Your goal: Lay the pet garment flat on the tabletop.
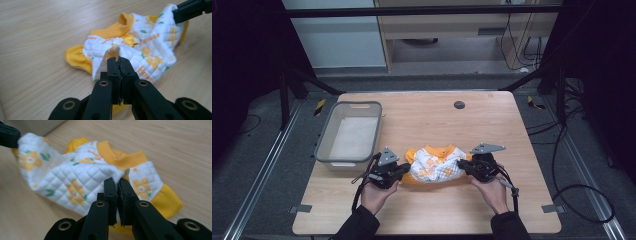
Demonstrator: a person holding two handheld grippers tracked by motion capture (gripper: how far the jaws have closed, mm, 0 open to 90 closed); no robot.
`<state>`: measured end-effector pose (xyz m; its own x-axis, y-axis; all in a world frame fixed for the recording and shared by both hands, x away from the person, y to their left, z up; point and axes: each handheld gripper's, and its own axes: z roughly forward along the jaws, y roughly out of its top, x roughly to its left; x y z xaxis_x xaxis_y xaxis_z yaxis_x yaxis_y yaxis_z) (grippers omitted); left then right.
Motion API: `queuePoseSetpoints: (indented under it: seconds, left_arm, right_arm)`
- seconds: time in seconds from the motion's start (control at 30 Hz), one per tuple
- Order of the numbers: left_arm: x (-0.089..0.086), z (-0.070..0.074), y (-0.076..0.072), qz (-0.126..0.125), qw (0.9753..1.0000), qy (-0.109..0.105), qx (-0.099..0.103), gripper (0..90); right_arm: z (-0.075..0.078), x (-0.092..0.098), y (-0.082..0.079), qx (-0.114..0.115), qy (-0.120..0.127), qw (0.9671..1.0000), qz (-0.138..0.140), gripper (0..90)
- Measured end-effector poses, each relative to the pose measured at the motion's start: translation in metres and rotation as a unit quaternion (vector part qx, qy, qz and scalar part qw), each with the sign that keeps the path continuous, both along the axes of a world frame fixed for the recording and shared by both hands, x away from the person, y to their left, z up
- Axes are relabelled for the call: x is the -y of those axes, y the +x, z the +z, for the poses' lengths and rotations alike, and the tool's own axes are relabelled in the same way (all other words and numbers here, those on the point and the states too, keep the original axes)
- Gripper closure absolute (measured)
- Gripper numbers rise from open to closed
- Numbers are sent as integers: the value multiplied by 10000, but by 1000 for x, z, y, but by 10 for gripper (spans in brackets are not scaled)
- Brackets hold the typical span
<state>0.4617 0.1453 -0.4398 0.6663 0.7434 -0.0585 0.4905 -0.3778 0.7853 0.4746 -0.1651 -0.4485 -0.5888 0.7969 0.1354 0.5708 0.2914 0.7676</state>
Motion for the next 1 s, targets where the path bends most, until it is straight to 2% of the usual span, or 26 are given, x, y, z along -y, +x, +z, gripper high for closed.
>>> queuePoseSetpoints:
  seconds: [0.13,0.23,0.3,0.4,0.47,0.5,0.53,0.57,0.6,0.63,0.67,0.7,0.73,0.77,0.8,0.87,0.93,0.97,1.0]
  left_arm:
    - [5,-17,12,95,9996,242,-120,879]
    - [6,-20,13,72,9996,234,-118,877]
    - [5,-19,12,90,9997,211,-126,866]
    - [2,-14,7,95,9998,153,-71,785]
    - [-2,-10,2,119,9999,106,6,671]
    - [-4,-8,-1,134,9998,119,42,671]
    - [-9,-6,-7,140,9998,89,50,601]
    - [-9,-6,-7,140,9998,89,50,564]
    - [-14,-6,-16,116,9998,112,92,530]
    - [-14,-6,-16,116,9998,112,92,499]
    - [-17,-6,-21,101,9998,136,126,472]
    - [-20,-7,-27,69,9998,136,117,472]
    - [-25,-9,-36,14,9999,103,77,436]
    - [-25,-9,-36,14,9999,103,77,419]
    - [-27,-11,-44,-19,9999,126,54,413]
    - [-31,-16,-55,-86,9996,242,70,405]
    - [-34,-25,-66,-141,9985,518,61,386]
    - [-34,-25,-66,-141,9985,518,61,382]
    - [-35,-31,-71,-218,9976,654,2,380]
  right_arm:
    - [-22,-9,11,83,-396,9990,-205,796]
    - [-25,-11,12,87,-473,9986,-210,779]
    - [-24,-10,11,158,-472,9985,-232,727]
    - [-16,-4,7,292,-334,9987,-236,672]
    - [-4,4,-2,472,-227,9985,-171,602]
    - [-4,4,-2,472,-227,9985,-171,602]
    - [2,10,-9,582,-221,9980,-128,570]
    - [2,10,-9,582,-221,9980,-128,570]
    - [7,19,-21,661,-166,9977,-66,555]
    - [7,19,-21,661,-166,9977,-66,555]
    - [8,26,-32,694,-135,9975,17,541]
    - [8,26,-32,694,-135,9975,17,541]
    - [7,32,-44,698,-94,9975,94,532]
    - [6,34,-47,692,-78,9975,135,528]
    - [4,36,-54,689,-36,9974,203,521]
    - [2,38,-58,676,-25,9974,263,513]
    - [-4,41,-69,661,-156,9971,334,497]
    - [-4,41,-69,661,-156,9971,334,497]
    - [-9,43,-74,624,-176,9972,385,490]
